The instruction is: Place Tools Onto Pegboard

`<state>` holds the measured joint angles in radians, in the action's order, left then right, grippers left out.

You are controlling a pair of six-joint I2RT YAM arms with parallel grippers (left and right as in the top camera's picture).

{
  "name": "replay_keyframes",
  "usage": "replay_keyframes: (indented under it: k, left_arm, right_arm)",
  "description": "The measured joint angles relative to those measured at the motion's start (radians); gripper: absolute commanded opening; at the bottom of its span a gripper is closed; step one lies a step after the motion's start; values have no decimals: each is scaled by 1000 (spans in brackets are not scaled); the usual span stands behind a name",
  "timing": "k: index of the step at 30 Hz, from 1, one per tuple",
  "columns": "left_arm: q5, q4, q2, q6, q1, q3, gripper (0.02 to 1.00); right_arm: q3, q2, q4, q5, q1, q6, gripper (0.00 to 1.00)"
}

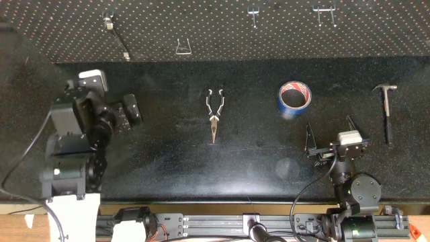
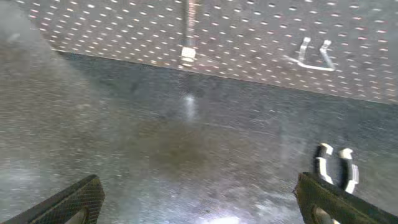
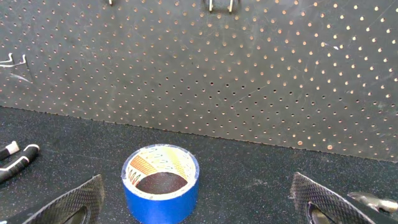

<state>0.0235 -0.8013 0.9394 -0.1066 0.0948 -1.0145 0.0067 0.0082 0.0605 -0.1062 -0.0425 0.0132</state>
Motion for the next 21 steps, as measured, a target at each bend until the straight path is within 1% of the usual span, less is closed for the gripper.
replay_keyframes:
  k: [2,4,6,7,8,10,12,15,18,21]
  left_arm:
    - [-33,-61,4,-32,-32,-1,998]
    - [-21,-130,53,-111,-163,-1,1000]
    - [2,-142,125,-201,-306,-1,998]
    - [20,-136,203,-282,-437,-1,998]
    - [28,-126,260,-340,-501,0,998]
    - [27,-119,373,-439,-575,-3,998]
    - [-3,-124,509,-502,-595,-12,998]
    - [-55,-137,699,-547,-594,-134,998]
    - [-73,-156,819,-528,-594,-275,1000]
    - [-78,-163,919,-458,-594,-391,998]
  right_arm:
    - [0,0,0,0,0,0,976]
    - [0,0,0,1,0,0,976]
    - [0,0,0,0,0,0,976]
    - [0,0,0,0,0,0,976]
    - [0,0,0,0,0,0,976]
    - [0,-1,0,0,0,0,976]
    - [0,0,0,0,0,0,976]
    - [0,1,0,0,0,0,976]
    - [0,0,0,0,0,0,976]
    - [0,0,0,0,0,0,976]
